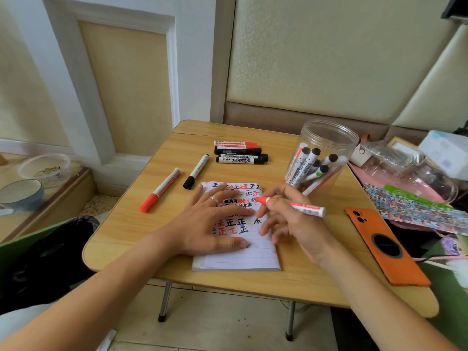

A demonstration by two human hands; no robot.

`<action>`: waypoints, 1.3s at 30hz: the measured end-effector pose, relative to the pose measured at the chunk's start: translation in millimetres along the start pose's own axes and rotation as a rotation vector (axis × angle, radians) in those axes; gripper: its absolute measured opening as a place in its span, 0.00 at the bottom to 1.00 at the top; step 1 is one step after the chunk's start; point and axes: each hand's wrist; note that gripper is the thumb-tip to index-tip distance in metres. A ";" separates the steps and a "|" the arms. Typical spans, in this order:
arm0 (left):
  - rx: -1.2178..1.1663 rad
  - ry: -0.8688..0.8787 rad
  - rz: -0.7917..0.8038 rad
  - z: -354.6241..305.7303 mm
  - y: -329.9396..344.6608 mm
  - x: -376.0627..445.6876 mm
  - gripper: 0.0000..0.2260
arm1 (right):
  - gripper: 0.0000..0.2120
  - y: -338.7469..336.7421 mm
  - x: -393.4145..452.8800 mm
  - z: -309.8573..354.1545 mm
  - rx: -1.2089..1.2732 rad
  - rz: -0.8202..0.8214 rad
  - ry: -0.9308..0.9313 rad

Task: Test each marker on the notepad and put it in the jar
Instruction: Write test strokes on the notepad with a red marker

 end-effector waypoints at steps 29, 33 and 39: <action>-0.025 -0.047 0.024 -0.2 0.3 0.9 0.34 | 0.08 23.0 -0.3 -6.1 -0.312 -0.207 0.128; -0.025 -0.046 0.021 -1.1 0.2 1.2 0.34 | 0.07 23.6 -1.3 -4.3 -0.292 -0.243 0.147; -0.022 -0.039 0.020 -0.4 -0.2 0.7 0.34 | 0.08 23.5 -2.9 -3.7 -0.282 -0.232 0.141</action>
Point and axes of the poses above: each hand's wrist, its own x-axis towards the middle knuckle, its own y-axis out of the palm, z = x × y, and after that the axes turned 7 degrees about -x, right-handed
